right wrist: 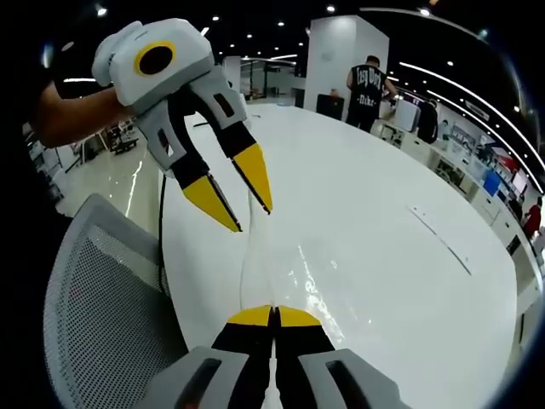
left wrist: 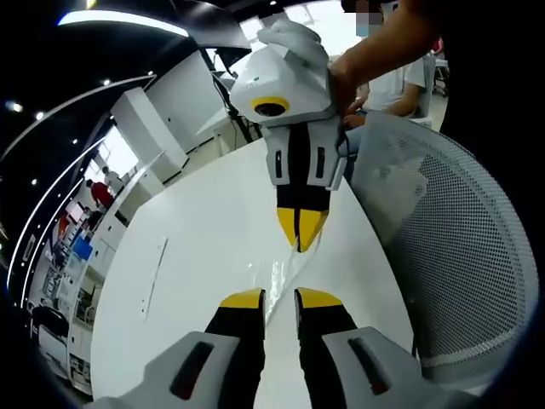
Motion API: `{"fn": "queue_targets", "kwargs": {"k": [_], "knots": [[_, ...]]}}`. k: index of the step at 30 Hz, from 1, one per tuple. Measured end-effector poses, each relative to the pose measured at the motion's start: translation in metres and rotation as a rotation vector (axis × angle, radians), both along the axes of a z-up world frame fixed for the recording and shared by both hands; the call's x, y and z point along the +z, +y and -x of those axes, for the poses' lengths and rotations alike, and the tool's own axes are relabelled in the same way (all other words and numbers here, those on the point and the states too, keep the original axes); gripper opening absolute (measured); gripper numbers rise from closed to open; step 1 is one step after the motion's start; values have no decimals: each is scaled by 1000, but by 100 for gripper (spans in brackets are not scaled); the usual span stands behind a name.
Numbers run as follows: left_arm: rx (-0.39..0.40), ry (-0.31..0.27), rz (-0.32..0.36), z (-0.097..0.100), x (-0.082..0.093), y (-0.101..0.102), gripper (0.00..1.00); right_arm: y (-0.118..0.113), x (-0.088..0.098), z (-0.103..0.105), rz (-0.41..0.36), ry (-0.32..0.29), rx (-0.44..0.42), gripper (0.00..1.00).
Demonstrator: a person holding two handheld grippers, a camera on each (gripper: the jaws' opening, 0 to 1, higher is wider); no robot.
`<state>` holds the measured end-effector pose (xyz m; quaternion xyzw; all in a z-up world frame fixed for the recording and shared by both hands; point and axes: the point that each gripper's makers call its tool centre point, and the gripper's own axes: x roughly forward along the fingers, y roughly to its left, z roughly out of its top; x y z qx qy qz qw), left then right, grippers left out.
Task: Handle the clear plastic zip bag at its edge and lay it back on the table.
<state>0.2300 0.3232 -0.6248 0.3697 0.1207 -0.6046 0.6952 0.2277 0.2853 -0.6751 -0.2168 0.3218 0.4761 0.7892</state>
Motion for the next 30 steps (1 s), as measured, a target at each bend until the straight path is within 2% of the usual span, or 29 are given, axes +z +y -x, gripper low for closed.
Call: {"fn": "queue_targets", "kwargs": {"k": [10, 20, 30], "knots": [[-59, -24, 0, 10, 6, -15, 14, -2, -2, 0, 5, 11, -7, 0], [-132, -15, -41, 26, -13, -33, 11, -2, 0, 3, 1, 25, -12, 0], [-145, -67, -97, 27, -28, -37, 10, 0, 5, 4, -11, 41, -24, 0]]}}
